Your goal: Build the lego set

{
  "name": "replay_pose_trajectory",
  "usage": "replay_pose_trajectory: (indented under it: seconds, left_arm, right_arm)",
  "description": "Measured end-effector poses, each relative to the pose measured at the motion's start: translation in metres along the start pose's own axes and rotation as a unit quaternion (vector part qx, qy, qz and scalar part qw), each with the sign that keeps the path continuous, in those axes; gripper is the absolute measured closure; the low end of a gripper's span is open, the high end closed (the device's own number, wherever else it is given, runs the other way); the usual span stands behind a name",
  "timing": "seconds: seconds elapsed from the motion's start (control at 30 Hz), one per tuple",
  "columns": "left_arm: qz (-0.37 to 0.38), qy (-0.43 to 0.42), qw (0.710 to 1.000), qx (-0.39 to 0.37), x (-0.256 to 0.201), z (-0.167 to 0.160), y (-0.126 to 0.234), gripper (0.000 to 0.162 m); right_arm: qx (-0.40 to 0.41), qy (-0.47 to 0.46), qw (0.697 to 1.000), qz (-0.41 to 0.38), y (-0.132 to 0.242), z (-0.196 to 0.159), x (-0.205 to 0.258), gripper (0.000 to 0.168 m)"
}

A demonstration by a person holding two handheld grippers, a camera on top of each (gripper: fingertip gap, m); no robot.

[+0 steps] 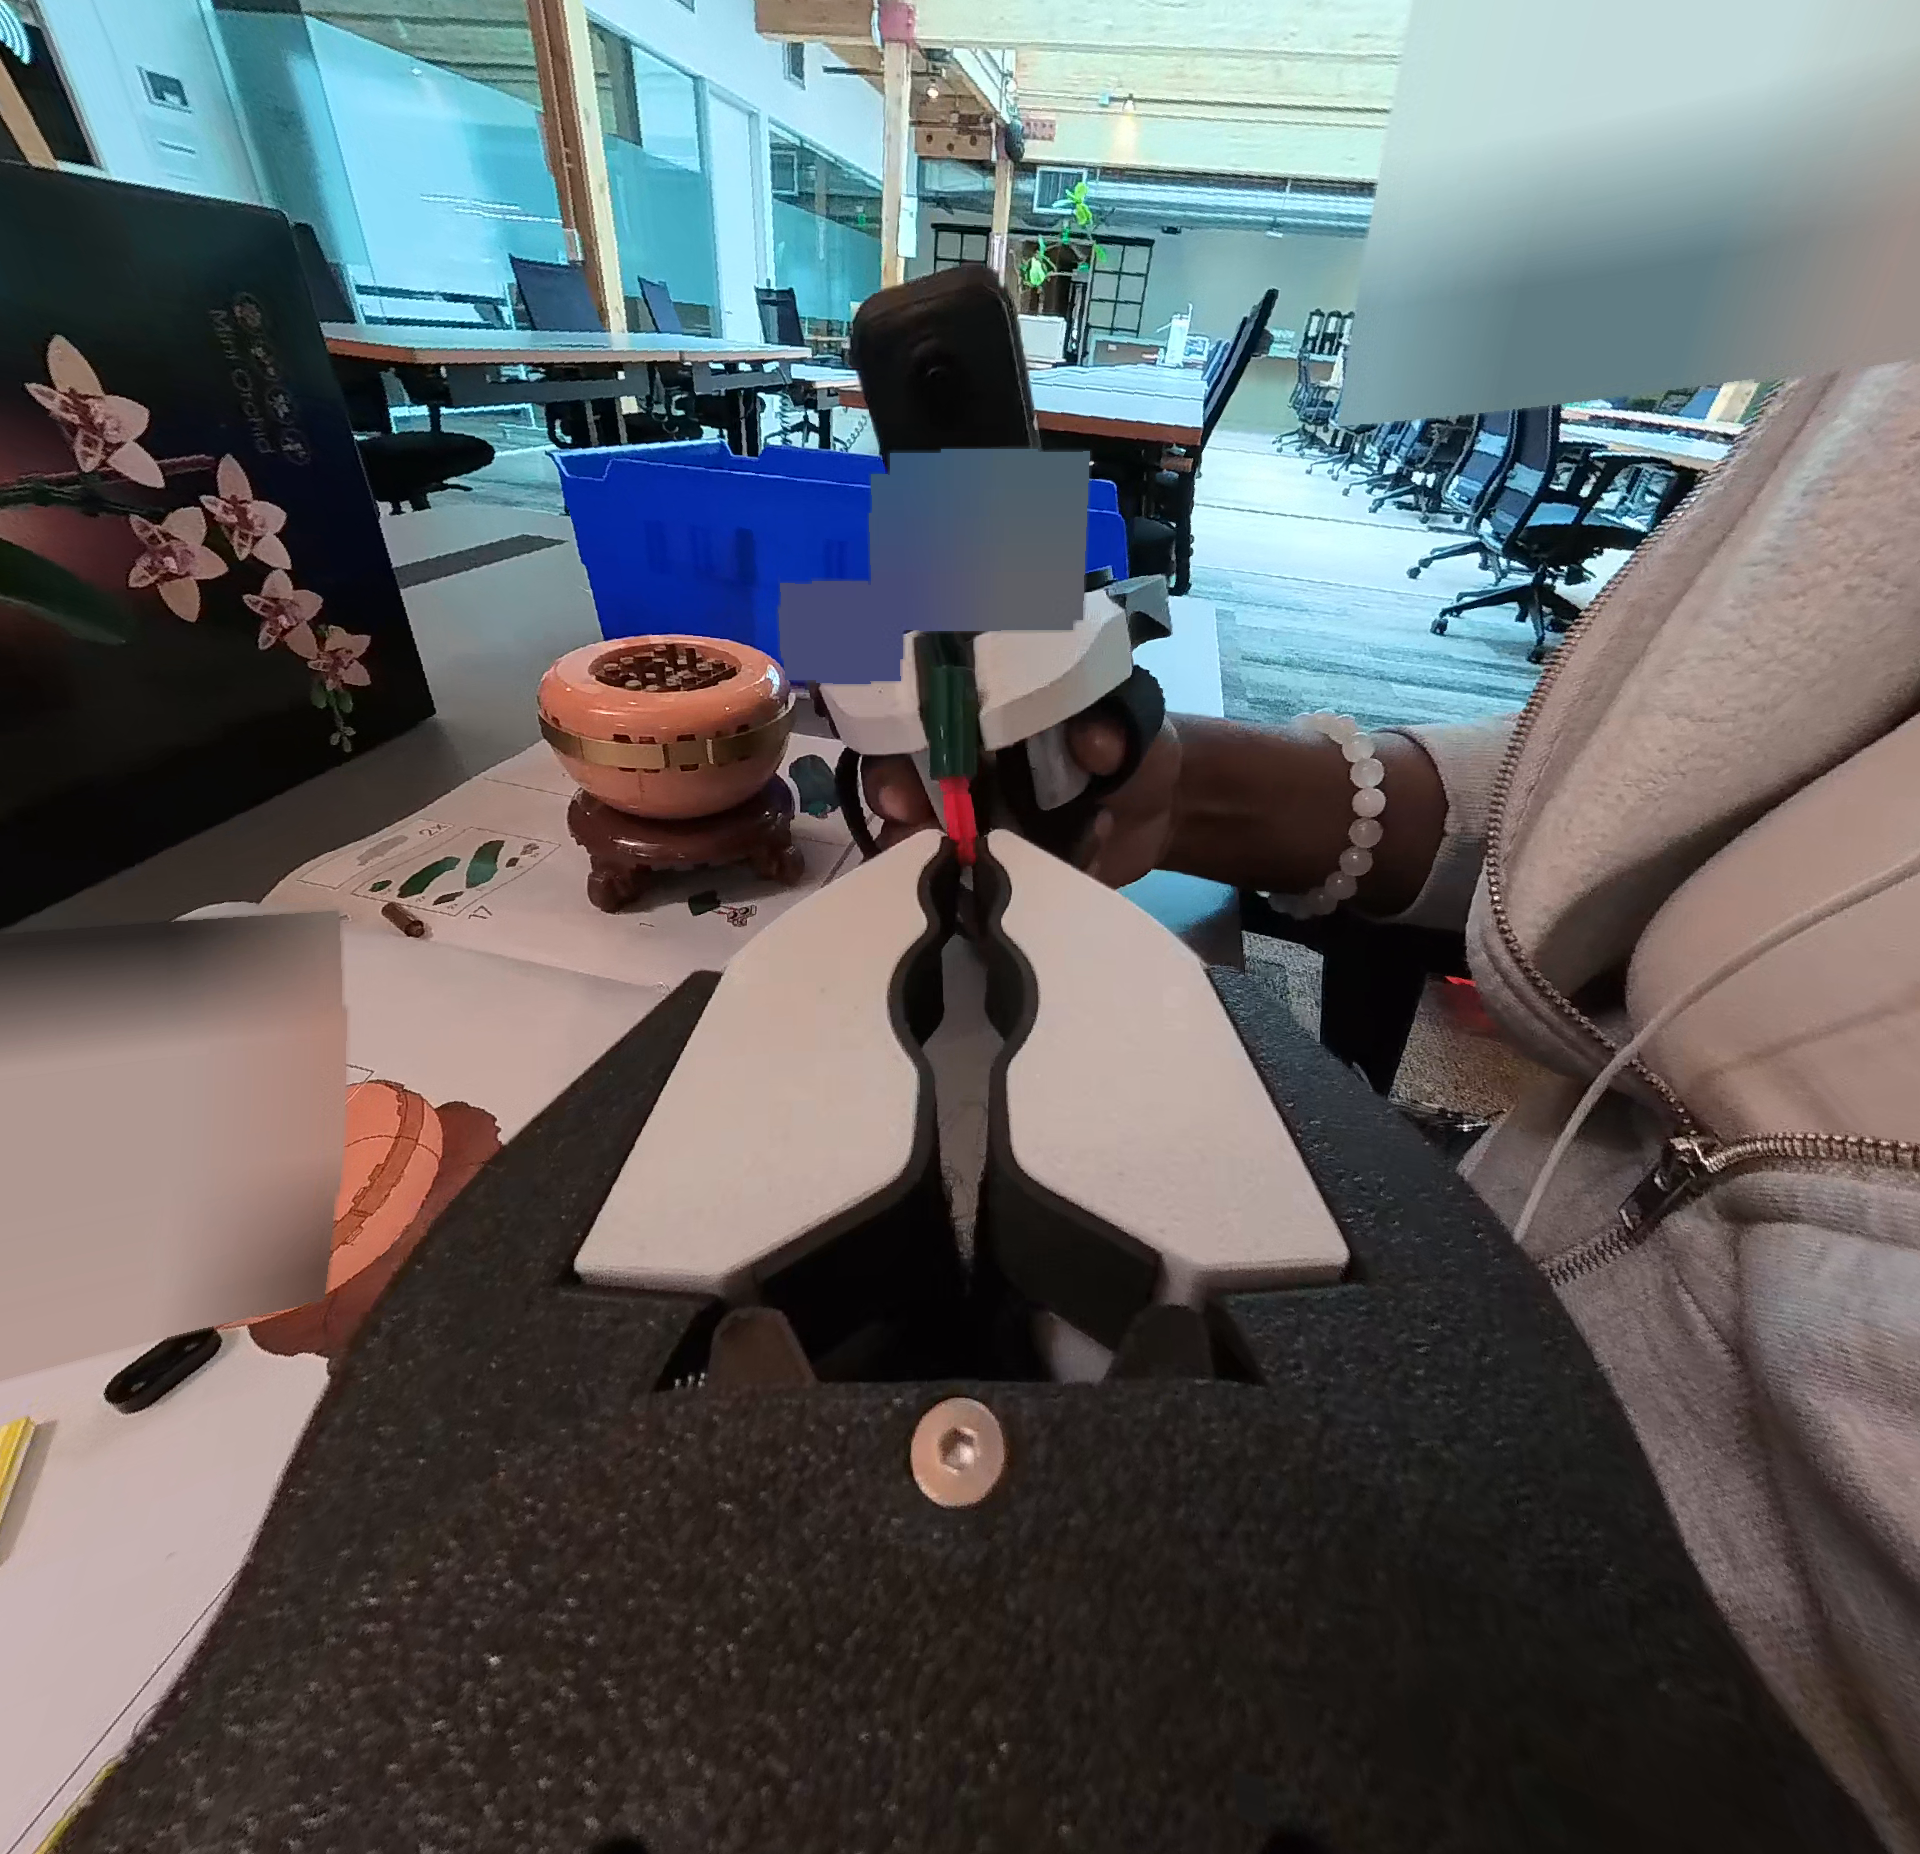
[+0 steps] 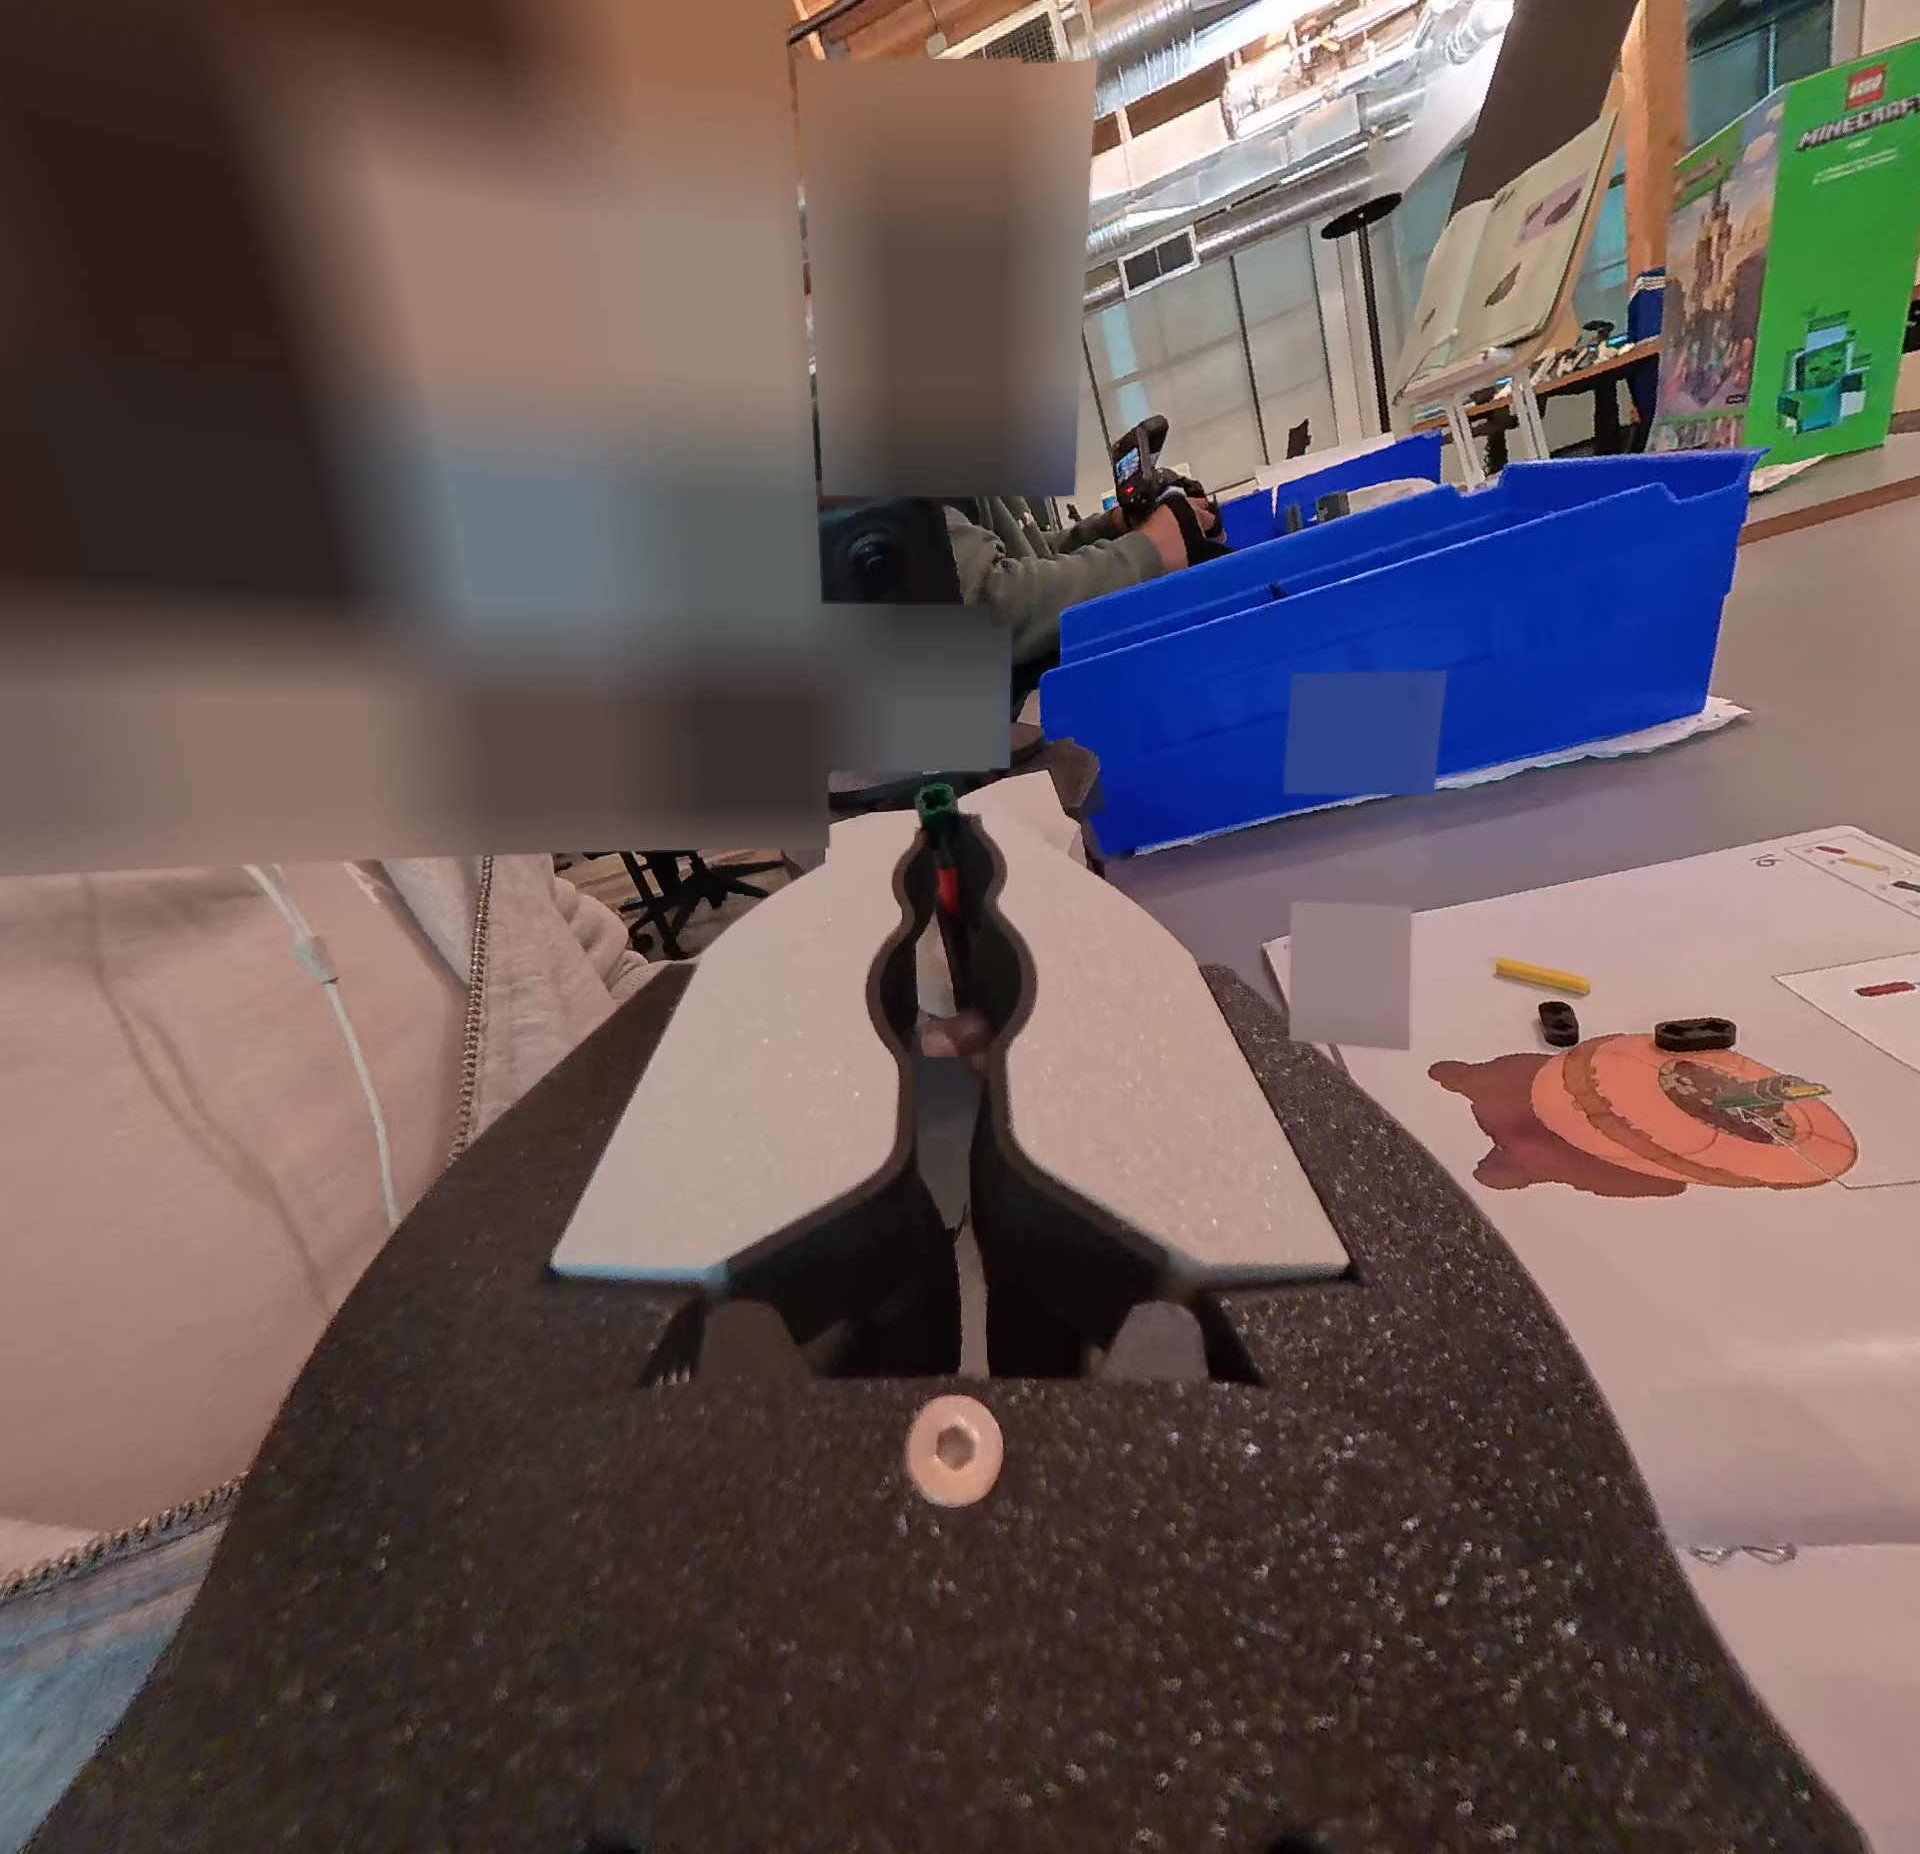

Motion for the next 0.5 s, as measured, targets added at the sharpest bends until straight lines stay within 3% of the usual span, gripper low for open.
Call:
replay_pose_trajectory:
  seconds: [0.03, 0.33, 0.5]
  left_arm:
    - [0.000, 0.000, 1.000, 0.004, -0.0004, -0.0008, -0.0002, 0.161]
    - [-0.003, -0.008, 1.000, 0.026, -0.0017, -0.0038, -0.0006, 0.161]
    - [-0.024, -0.005, 0.998, 0.060, -0.0055, -0.0088, -0.0010, 0.161]
  right_arm:
    - [0.005, 0.002, 1.000, -0.001, -0.0002, 0.0000, 0.0001, 0.165]
    - [0.076, 0.016, 0.997, -0.018, 0.0056, 0.0013, 0.0036, 0.165]
    - [0.161, 0.052, 0.985, -0.015, 0.0083, 0.0009, 0.0071, 0.164]
Point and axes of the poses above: each gripper's, where its closed fingertips meet, y back along the fingers, z out of its top, x = y × z across the jaws, the point moved 5 cm from there along y, back along the fingers
